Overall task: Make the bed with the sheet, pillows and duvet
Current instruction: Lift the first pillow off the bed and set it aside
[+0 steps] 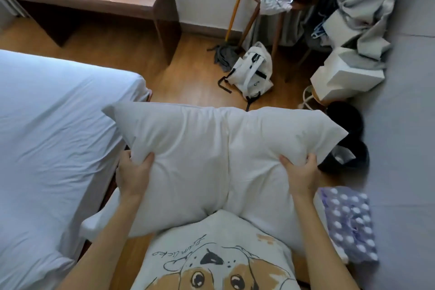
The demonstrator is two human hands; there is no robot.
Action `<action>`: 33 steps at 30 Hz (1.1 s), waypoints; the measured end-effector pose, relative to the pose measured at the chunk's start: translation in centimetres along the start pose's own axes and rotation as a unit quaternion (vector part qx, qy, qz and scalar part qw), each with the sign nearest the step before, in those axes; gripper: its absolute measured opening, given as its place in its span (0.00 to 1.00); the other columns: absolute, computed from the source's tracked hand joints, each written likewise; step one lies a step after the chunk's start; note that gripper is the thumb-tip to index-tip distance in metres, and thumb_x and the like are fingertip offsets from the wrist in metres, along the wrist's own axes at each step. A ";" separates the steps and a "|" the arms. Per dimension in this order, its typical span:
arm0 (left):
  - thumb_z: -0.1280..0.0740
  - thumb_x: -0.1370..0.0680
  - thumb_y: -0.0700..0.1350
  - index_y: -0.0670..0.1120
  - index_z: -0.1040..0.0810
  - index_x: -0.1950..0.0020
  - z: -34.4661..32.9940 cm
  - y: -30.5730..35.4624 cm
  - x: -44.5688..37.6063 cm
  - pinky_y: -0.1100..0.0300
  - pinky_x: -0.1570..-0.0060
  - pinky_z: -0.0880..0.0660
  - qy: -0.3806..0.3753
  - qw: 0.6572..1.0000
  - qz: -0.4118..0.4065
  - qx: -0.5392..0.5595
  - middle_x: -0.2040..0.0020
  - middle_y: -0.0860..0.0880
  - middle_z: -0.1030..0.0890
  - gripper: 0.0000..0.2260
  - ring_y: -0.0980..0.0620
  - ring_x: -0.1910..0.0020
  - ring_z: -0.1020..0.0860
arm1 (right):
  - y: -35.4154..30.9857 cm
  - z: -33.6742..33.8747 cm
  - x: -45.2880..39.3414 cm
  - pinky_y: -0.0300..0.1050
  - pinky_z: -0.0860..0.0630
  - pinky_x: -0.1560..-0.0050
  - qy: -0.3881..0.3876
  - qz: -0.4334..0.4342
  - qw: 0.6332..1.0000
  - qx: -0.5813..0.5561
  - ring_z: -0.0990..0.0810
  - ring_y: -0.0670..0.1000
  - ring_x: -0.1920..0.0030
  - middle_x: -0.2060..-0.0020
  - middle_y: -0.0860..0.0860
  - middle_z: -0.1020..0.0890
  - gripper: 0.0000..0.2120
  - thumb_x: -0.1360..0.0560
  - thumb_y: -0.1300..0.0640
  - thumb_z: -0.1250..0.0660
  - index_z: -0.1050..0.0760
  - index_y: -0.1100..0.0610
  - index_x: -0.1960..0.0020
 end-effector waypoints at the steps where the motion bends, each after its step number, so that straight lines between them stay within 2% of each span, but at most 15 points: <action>1: 0.31 0.35 0.59 0.50 0.29 0.50 -1.1 1.4 -0.7 0.42 0.47 0.26 0.019 1.000 0.015 0.005 0.53 0.49 0.22 0.20 0.42 0.51 0.22 | -1.8 -0.6 -3.3 0.45 0.38 0.70 -0.013 0.013 1.000 0.011 0.28 0.55 0.63 0.64 0.49 0.27 0.23 0.32 0.50 0.23 0.32 0.62 0.53; 5: 0.31 0.33 0.56 0.47 0.29 0.50 -4.1 6.3 -4.1 0.44 0.49 0.26 0.074 0.996 0.048 0.022 0.54 0.48 0.23 0.19 0.42 0.53 0.23 | -7.9 -3.0 -13.4 0.44 0.36 0.68 -0.069 0.058 0.995 0.030 0.28 0.53 0.63 0.60 0.51 0.24 0.23 0.32 0.50 0.23 0.31 0.62 0.52; 8: 0.28 0.30 0.52 0.45 0.29 0.49 -5.6 7.6 -6.9 0.46 0.50 0.27 0.112 0.990 0.077 0.030 0.53 0.46 0.23 0.17 0.42 0.53 0.23 | -10.4 -6.0 -18.4 0.38 0.35 0.70 -0.114 0.068 0.991 0.036 0.28 0.47 0.65 0.60 0.49 0.25 0.22 0.32 0.49 0.23 0.31 0.60 0.51; 11: 0.27 0.28 0.49 0.45 0.29 0.49 -7.7 8.4 -10.4 0.47 0.50 0.28 0.139 0.984 0.107 0.021 0.53 0.46 0.23 0.15 0.41 0.52 0.24 | -11.9 -9.8 -22.4 0.37 0.35 0.69 -0.147 0.059 0.986 0.049 0.28 0.43 0.65 0.62 0.46 0.26 0.21 0.31 0.49 0.24 0.31 0.60 0.51; 16: 0.28 0.26 0.50 0.42 0.27 0.47 -12.9 10.5 -19.5 0.49 0.52 0.29 0.140 0.981 0.136 0.020 0.52 0.46 0.23 0.16 0.41 0.51 0.24 | -16.2 -17.4 -30.7 0.39 0.33 0.69 -0.175 0.060 0.981 0.064 0.26 0.48 0.63 0.63 0.46 0.26 0.20 0.30 0.49 0.25 0.31 0.59 0.52; 19: 0.28 0.25 0.50 0.41 0.27 0.47 -16.5 13.3 -27.4 0.51 0.54 0.29 0.140 0.981 0.131 0.037 0.53 0.46 0.23 0.16 0.41 0.52 0.24 | -20.9 -22.5 -37.2 0.38 0.34 0.68 -0.166 0.074 0.981 0.065 0.27 0.47 0.63 0.63 0.44 0.27 0.19 0.30 0.50 0.25 0.31 0.60 0.51; 22: 0.28 0.25 0.47 0.40 0.29 0.50 -19.1 18.2 -36.4 0.54 0.56 0.33 0.134 0.983 0.112 0.048 0.54 0.45 0.24 0.13 0.42 0.53 0.25 | -27.2 -27.6 -43.4 0.39 0.35 0.69 -0.145 0.091 0.982 0.077 0.26 0.53 0.62 0.63 0.47 0.26 0.19 0.30 0.51 0.25 0.31 0.61 0.51; 24: 0.28 0.25 0.47 0.40 0.29 0.50 -19.4 21.5 -42.3 0.52 0.56 0.32 0.140 0.985 0.096 0.038 0.53 0.42 0.22 0.14 0.42 0.53 0.25 | -31.4 -31.1 -46.6 0.43 0.36 0.68 -0.131 0.094 0.983 0.085 0.28 0.55 0.61 0.64 0.47 0.28 0.19 0.30 0.51 0.25 0.32 0.61 0.52; 26: 0.28 0.25 0.48 0.39 0.28 0.48 -18.8 24.1 -47.2 0.51 0.55 0.31 0.155 0.983 0.094 0.023 0.51 0.40 0.21 0.15 0.41 0.53 0.24 | -35.3 -34.4 -49.2 0.46 0.36 0.63 -0.127 0.092 0.984 0.085 0.28 0.55 0.60 0.65 0.47 0.28 0.20 0.30 0.51 0.25 0.32 0.61 0.52; 33: 0.27 0.26 0.50 0.41 0.26 0.47 -13.9 28.1 -62.0 0.48 0.52 0.26 0.250 0.961 0.109 0.042 0.51 0.41 0.20 0.17 0.40 0.51 0.23 | -48.0 -48.4 -56.4 0.50 0.29 0.59 -0.166 0.121 0.978 0.036 0.25 0.57 0.59 0.60 0.53 0.22 0.23 0.33 0.47 0.23 0.31 0.59 0.53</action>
Point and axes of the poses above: each hand's wrist, its own x-axis away from the middle knuckle, its own z-axis out of the back of the hand, y = z × x, the point moved 5 cm from there along -x, towards the middle knuckle
